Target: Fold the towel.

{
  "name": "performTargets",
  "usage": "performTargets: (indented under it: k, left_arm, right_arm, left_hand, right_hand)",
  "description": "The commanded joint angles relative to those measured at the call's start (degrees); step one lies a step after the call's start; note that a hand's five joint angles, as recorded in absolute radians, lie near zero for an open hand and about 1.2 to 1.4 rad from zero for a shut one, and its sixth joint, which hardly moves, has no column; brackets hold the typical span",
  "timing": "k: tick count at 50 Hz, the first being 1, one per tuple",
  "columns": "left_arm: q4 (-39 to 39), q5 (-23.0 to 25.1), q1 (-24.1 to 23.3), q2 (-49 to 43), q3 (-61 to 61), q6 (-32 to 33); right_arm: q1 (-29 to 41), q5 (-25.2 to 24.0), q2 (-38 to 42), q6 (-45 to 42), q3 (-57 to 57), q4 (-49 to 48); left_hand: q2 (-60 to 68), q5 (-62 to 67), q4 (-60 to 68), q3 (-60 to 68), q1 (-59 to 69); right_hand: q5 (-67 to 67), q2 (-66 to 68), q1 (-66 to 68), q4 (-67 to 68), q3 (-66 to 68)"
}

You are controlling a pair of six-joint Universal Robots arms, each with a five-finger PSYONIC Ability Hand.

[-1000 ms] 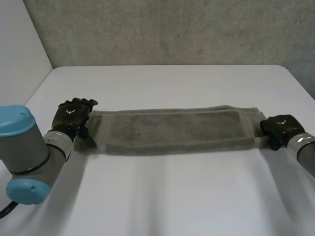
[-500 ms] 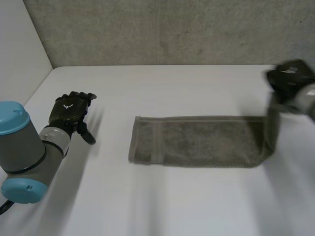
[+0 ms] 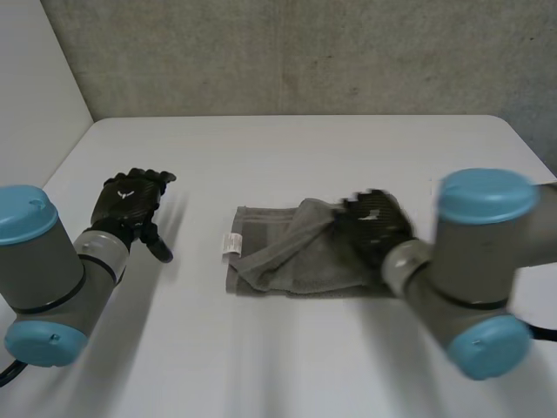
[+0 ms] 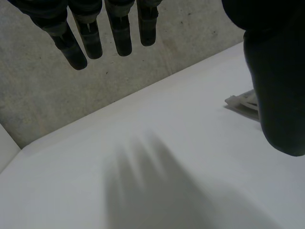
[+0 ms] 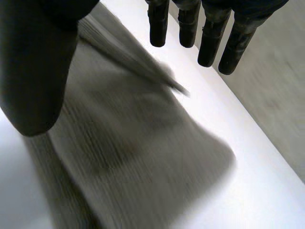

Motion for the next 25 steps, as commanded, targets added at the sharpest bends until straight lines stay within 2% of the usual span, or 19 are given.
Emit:
performTargets:
  k: [1, 3, 8, 11, 13, 14, 17, 18, 19, 21, 25]
  left_arm:
    - [0.04, 0.01, -0.50, -0.39, -0.06, 0.17]
    - [0.04, 0.10, -0.68, -0.48, -0.06, 0.17]
    - [0.04, -0.08, -1.20, -0.48, -0.06, 0.17]
    - [-0.05, 0.54, -3.49, -0.04, 0.38, 0.08]
    - [0.04, 0.62, -7.42, -0.04, 2.48, -0.09]
    - [0.04, 0.62, -7.44, -0.04, 2.49, -0.10]
    - [-0.57, 0.36, -12.34, -0.65, 6.25, -1.14]
    - [-0.66, 0.36, -14.54, -1.27, 8.18, -2.11]
    - [-0.66, 0.36, -14.56, -1.27, 8.20, -2.12]
    - [-0.75, 0.45, -18.32, -5.12, 12.31, -3.34]
    - [-1.45, 0.27, -21.93, -10.04, 17.58, -3.26]
  right_arm:
    - [-11.03, -6.04, -4.36, -0.03, 11.40, -2.97]
    - [-13.66, -8.50, -4.36, 0.15, 14.46, -3.85]
    - [-14.99, -9.12, -4.36, 0.24, 17.28, -6.13]
    - [-15.16, -8.95, -4.97, 0.24, 18.42, -7.54]
    - [-15.08, -9.03, -5.93, 0.32, 18.86, -7.89]
    - [-15.07, -9.03, -5.94, 0.33, 18.87, -7.89]
    - [-14.90, -9.38, -8.14, 1.91, 19.92, -8.51]
    - [-14.90, -9.47, -8.92, 3.82, 20.27, -9.12]
    - [-14.81, -9.56, -9.45, 5.93, 20.71, -9.99]
    - [-14.72, -9.56, -9.98, 7.95, 21.24, -10.87]
    - [-14.64, -9.56, -10.95, 9.82, 22.30, -12.29]
  left_hand:
    - [-4.85, -12.30, -4.92, -3.80, -4.48]
    - [-5.02, -12.47, -5.09, -3.96, -4.65]
    - [-4.85, -12.30, -4.92, -3.80, -4.48]
    - [-4.85, -12.30, -4.92, -3.80, -4.48]
    - [-4.85, -12.30, -4.92, -3.80, -4.48]
    - [-4.85, -12.30, -4.92, -3.80, -4.48]
    - [-4.85, -12.30, -4.92, -3.80, -4.48]
    - [-4.85, -12.30, -4.92, -3.80, -4.48]
    - [-4.85, -12.30, -4.92, -3.80, -4.48]
    - [-4.52, -11.97, -4.58, -3.46, -4.14]
    - [-4.18, -11.63, -4.25, -3.12, -3.81]
  right_hand:
    - [-3.26, -4.03, -3.49, -4.58, -3.99]
    - [2.02, 1.25, 1.79, 0.70, 1.29]
    - [4.89, 4.12, 4.66, 3.58, 4.16]
    - [5.06, 4.30, 4.84, 3.75, 4.34]
    - [5.06, 4.30, 4.84, 3.75, 4.34]
    - [5.06, 4.30, 4.84, 3.75, 4.34]
    - [4.22, 3.45, 3.99, 2.91, 3.50]
    - [3.72, 2.95, 3.49, 2.41, 3.00]
    - [3.55, 2.78, 3.32, 2.24, 2.82]
    - [3.38, 2.61, 3.15, 2.07, 2.66]
    - [3.55, 2.78, 3.32, 2.24, 2.82]
